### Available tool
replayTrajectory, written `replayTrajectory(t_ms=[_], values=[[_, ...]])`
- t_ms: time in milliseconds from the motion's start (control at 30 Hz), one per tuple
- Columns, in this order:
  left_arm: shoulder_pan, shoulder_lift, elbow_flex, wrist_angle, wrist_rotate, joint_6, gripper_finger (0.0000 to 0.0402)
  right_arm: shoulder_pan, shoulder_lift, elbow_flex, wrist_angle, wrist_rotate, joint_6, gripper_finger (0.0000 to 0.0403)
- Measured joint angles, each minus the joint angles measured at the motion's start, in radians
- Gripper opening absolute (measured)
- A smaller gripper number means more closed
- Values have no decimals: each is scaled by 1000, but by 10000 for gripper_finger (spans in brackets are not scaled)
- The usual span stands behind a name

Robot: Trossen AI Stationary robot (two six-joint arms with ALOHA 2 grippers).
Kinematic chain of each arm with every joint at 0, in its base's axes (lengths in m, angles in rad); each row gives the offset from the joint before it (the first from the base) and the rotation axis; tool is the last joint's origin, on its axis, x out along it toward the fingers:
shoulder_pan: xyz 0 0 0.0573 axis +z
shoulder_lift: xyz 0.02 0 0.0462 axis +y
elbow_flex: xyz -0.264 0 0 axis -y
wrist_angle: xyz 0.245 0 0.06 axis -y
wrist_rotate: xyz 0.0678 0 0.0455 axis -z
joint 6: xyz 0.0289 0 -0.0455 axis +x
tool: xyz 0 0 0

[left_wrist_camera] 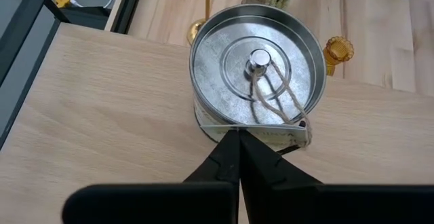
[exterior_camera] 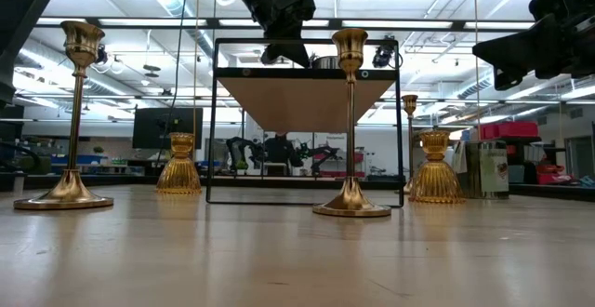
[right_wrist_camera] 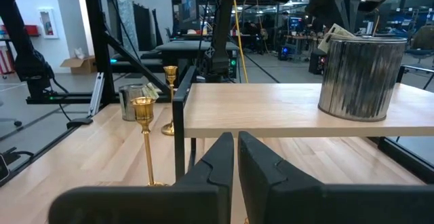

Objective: Pick & Place candle stick holders
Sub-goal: Put the top left scented candle can on the shelf, then put the left orange glass candle holder on the shelf

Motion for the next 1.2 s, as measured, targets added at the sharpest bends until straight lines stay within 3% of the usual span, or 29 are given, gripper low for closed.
replayTrajectory(t_ms=[1200], values=[[11, -28, 2, -28, -13, -25, 8, 0, 0, 0, 0, -1, 0, 27]])
